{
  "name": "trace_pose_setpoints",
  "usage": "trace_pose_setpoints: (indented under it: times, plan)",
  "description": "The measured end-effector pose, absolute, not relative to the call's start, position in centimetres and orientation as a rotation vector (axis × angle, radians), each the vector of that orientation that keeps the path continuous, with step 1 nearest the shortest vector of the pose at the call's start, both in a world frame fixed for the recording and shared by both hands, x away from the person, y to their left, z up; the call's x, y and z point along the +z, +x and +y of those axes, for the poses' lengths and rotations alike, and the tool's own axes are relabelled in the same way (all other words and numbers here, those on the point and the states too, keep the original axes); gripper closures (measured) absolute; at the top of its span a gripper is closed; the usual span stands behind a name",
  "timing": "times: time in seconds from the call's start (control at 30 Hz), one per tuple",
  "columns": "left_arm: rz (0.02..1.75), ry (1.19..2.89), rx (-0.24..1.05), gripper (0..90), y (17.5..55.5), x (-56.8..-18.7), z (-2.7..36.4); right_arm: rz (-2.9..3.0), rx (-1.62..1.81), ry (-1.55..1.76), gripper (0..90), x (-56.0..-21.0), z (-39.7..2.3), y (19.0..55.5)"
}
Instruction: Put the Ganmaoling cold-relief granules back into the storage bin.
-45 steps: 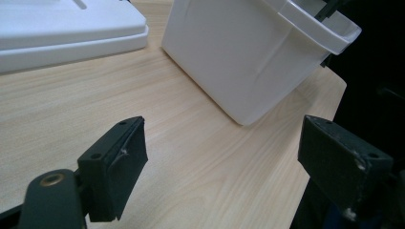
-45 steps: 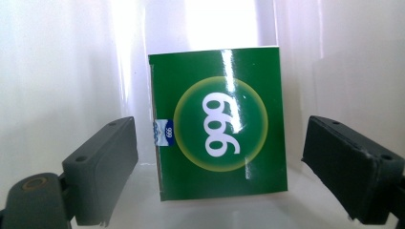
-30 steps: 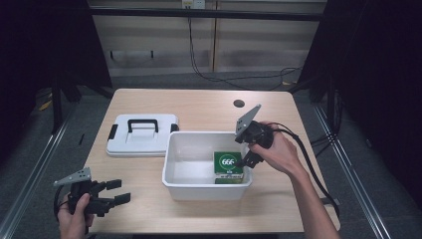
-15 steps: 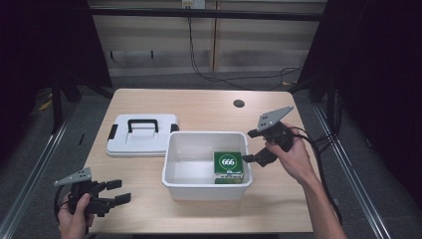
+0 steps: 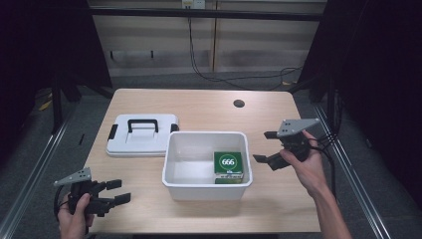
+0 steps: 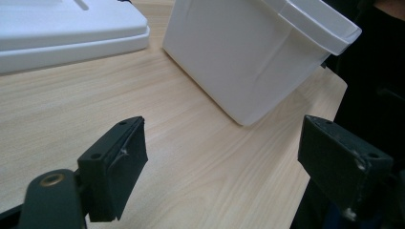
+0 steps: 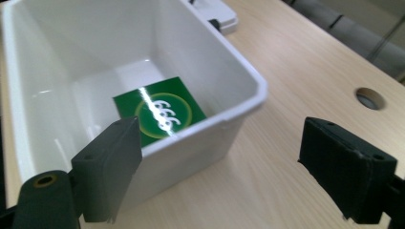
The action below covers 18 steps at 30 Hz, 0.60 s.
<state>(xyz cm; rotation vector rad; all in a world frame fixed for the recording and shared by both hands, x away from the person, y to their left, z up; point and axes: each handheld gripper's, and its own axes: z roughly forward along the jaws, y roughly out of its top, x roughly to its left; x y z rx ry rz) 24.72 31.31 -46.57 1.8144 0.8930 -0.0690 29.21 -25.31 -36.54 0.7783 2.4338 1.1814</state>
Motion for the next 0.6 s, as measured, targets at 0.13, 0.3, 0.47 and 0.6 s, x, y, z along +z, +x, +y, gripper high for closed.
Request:
trace_pose_setpoints:
  times: [0.13, 0.3, 0.47, 0.6]
  plan:
    - [0.892, 1.820, -0.072, 17.0, 24.7, -46.6, 31.2, 2.393, 1.193, 0.826, 13.6, -37.2, -26.5, 28.5]
    - [0.897, 1.815, -0.064, 17.0, 24.7, -46.6, 31.3, 2.376, 1.169, 0.862, 13.6, -38.2, -27.7, 27.6]
    - [0.902, 1.826, -0.060, 17.0, 24.7, -46.6, 31.3, 2.346, 1.144, 0.932, 13.3, -39.4, -29.3, 26.5]
    - [0.901, 1.827, -0.061, 17.0, 24.8, -46.6, 31.2, 2.323, 1.180, 0.959, 13.3, -40.0, -30.4, 25.7]
